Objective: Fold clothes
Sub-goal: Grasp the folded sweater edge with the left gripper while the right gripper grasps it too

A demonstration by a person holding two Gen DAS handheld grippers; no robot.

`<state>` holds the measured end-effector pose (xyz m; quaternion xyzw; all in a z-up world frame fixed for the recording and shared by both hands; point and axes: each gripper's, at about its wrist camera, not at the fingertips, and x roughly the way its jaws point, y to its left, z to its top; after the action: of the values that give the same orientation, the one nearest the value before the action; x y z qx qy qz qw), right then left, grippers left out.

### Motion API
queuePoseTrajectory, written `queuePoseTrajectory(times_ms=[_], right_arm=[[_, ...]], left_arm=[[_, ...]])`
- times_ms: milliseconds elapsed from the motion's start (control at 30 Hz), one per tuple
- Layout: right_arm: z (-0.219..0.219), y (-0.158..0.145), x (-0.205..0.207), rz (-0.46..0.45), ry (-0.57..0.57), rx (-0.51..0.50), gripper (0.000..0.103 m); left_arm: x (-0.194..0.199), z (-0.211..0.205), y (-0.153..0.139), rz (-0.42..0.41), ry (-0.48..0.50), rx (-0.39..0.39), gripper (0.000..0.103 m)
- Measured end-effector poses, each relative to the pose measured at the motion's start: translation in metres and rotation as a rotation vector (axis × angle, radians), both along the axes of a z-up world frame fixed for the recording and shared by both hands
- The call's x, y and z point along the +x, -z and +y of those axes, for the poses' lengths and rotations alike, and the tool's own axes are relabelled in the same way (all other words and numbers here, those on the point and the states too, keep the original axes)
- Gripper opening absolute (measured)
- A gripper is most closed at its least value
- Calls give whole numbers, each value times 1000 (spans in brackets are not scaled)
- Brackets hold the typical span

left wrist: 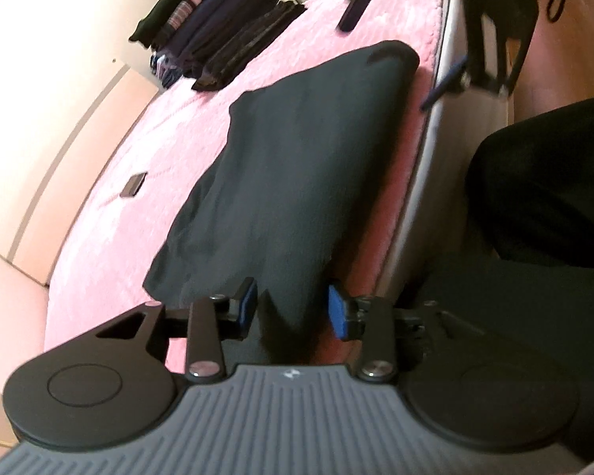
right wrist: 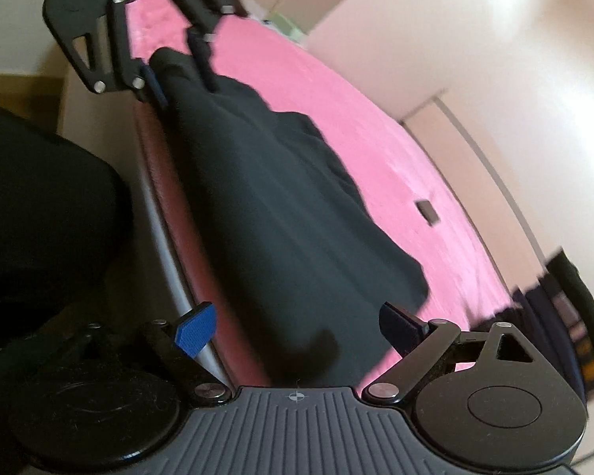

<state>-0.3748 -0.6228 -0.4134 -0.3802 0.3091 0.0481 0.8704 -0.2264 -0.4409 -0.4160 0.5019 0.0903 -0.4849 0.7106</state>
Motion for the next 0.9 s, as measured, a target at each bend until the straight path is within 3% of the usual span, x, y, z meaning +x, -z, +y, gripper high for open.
queuePoseTrajectory(times_ms=[33,133,167,200,300,500,700,900], right_arm=[[2,3,6,11,-12,-3,78],[-4,5,10,12,-1,18,73],[-6,6,10,10,6,27,52],[-9,6,11,8,13,36,47],[-17,8,13,3,33,64,47],[-29,9,4,-12,94,108,47],[-15,10,5,-10,51,32,47],[8,23,20,27,-45,-88,47]], left_arm=[[-1,-3,1,-10,9,4,36],[0,-15,9,-42,26,25,37],[1,-18,12,-51,26,32,39],[3,-20,13,-54,23,38,39],[6,-21,11,-36,9,31,34],[3,-22,14,-49,-2,31,35],[-5,-30,12,-47,2,10,41],[-7,-46,24,-151,22,71,47]])
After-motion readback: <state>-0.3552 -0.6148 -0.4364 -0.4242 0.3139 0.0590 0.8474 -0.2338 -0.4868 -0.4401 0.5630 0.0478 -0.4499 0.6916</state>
